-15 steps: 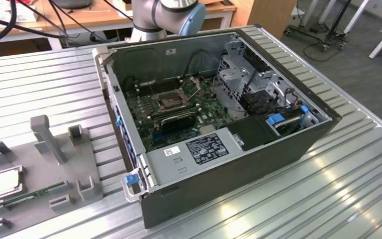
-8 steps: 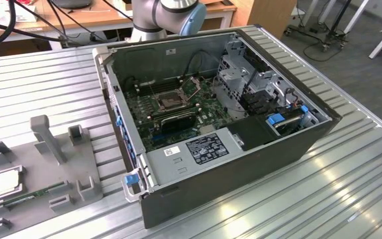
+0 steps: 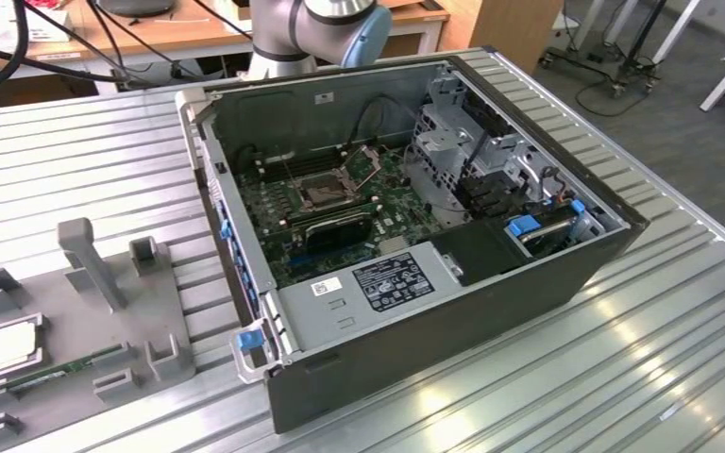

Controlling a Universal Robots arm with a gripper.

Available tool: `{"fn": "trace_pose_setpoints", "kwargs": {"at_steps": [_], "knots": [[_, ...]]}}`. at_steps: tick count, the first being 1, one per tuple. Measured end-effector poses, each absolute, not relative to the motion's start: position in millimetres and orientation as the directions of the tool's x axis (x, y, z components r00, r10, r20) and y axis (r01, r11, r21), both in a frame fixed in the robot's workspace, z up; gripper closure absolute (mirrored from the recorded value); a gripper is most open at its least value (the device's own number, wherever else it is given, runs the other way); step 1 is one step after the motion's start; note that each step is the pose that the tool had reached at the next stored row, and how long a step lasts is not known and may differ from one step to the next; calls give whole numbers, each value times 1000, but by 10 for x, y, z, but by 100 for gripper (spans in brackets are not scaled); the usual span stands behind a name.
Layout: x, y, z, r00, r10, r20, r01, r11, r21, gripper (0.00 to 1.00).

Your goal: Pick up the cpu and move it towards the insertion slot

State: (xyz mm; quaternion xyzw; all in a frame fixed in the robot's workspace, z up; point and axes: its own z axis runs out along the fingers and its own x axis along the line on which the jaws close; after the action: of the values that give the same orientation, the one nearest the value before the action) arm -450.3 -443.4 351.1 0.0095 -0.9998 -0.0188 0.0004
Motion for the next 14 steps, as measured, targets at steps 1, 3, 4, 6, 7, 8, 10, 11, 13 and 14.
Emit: {"fn": "trace_pose_setpoints", "kwargs": {"at_steps": [1, 3, 4, 6, 7, 8, 10, 11, 13, 14], "knots": [[-4503, -4435, 3511, -1000, -19, 1, -19, 999, 38, 89], [-4503, -4436, 3510, -1000, -19, 0, -19, 999, 38, 89], [-4503, -4436, 3510, -1000, -19, 1, -19, 999, 38, 89], [-4503, -4437, 3508, -1000, -19, 1, -19, 999, 38, 89], [-4503, -4437, 3502, -1000, -19, 0, -19, 999, 38, 89], [-4504, -4437, 3493, -1000, -19, 0, -19, 999, 38, 89], [-4503, -4437, 3470, -1000, -19, 1, -19, 999, 38, 89], [-4503, -4437, 3453, -1000, -19, 1, -19, 999, 38, 89], [-4503, -4436, 3420, -1000, -19, 1, -19, 999, 38, 89], [-4503, -4437, 3401, -1000, -19, 1, -19, 999, 38, 89]]}}
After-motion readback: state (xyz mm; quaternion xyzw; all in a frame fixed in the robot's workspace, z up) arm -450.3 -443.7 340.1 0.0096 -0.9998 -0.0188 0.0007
